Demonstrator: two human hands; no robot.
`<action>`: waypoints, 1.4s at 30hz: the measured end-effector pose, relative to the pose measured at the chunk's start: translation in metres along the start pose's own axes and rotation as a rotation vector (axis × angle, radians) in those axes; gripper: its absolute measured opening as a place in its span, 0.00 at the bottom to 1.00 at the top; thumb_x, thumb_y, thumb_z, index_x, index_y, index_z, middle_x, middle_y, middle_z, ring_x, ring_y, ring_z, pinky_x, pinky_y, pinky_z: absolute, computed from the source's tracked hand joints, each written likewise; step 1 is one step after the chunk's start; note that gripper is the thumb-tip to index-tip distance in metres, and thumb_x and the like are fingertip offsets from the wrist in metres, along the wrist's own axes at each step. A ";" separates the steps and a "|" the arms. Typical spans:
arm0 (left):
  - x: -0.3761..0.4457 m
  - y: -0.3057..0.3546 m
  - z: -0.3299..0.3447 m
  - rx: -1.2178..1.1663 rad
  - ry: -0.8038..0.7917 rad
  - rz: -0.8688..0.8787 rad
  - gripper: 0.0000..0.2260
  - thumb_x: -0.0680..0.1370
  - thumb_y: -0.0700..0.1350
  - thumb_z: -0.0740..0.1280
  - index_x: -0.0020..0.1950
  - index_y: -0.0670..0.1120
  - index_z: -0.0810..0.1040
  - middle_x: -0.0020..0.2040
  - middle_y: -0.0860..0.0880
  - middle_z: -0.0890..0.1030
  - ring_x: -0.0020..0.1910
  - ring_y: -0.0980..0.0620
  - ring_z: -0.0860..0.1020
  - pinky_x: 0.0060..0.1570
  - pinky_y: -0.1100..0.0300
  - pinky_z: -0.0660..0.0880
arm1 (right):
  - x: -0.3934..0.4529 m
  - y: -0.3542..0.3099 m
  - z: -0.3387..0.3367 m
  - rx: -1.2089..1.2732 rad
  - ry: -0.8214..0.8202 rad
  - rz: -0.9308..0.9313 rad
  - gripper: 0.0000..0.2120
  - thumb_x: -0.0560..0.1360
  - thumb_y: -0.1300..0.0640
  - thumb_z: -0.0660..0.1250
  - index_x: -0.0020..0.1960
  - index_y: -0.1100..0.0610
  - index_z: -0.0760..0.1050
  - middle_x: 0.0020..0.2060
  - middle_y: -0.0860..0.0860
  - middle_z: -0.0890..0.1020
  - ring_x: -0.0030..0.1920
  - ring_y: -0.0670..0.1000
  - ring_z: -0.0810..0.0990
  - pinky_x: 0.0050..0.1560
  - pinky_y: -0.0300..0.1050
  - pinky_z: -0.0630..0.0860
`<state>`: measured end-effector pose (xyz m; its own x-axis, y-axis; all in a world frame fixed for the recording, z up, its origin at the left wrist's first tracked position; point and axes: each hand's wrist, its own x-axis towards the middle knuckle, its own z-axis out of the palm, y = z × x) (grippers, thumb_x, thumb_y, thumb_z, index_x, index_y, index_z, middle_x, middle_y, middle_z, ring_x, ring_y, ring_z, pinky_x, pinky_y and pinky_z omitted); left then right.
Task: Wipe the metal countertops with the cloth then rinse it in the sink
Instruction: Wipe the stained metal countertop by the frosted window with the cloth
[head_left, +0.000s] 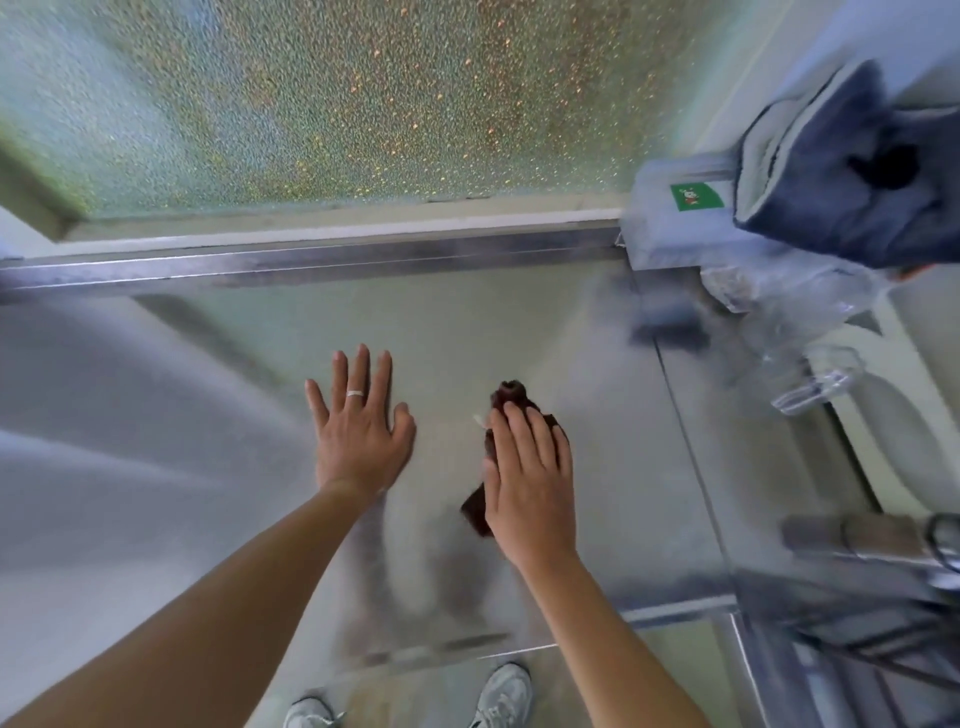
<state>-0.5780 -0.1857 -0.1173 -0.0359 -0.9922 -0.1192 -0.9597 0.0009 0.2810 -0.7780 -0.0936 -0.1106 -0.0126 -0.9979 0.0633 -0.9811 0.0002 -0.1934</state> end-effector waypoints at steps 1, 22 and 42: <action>-0.006 -0.002 0.000 -0.008 -0.003 0.014 0.32 0.79 0.58 0.45 0.84 0.53 0.49 0.85 0.49 0.48 0.83 0.46 0.41 0.80 0.37 0.41 | -0.016 0.027 -0.008 -0.020 -0.006 0.029 0.25 0.84 0.52 0.56 0.80 0.55 0.63 0.79 0.52 0.66 0.78 0.57 0.64 0.78 0.59 0.59; -0.116 -0.030 0.007 0.042 -0.002 0.181 0.28 0.81 0.51 0.53 0.83 0.53 0.58 0.84 0.47 0.55 0.84 0.46 0.47 0.80 0.38 0.50 | -0.080 -0.023 -0.006 0.140 -0.041 -0.167 0.26 0.81 0.54 0.62 0.79 0.53 0.65 0.77 0.49 0.67 0.75 0.56 0.67 0.76 0.54 0.63; -0.116 -0.028 0.007 -0.006 0.013 0.171 0.28 0.80 0.52 0.55 0.82 0.55 0.59 0.84 0.47 0.56 0.84 0.47 0.47 0.81 0.42 0.46 | 0.000 -0.022 -0.002 0.237 0.045 0.097 0.22 0.76 0.58 0.68 0.70 0.48 0.74 0.70 0.43 0.75 0.68 0.51 0.72 0.63 0.51 0.69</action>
<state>-0.5489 -0.0694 -0.1177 -0.1952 -0.9791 -0.0569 -0.9382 0.1695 0.3017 -0.7566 -0.0938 -0.1047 -0.1179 -0.9901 0.0759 -0.9024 0.0749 -0.4243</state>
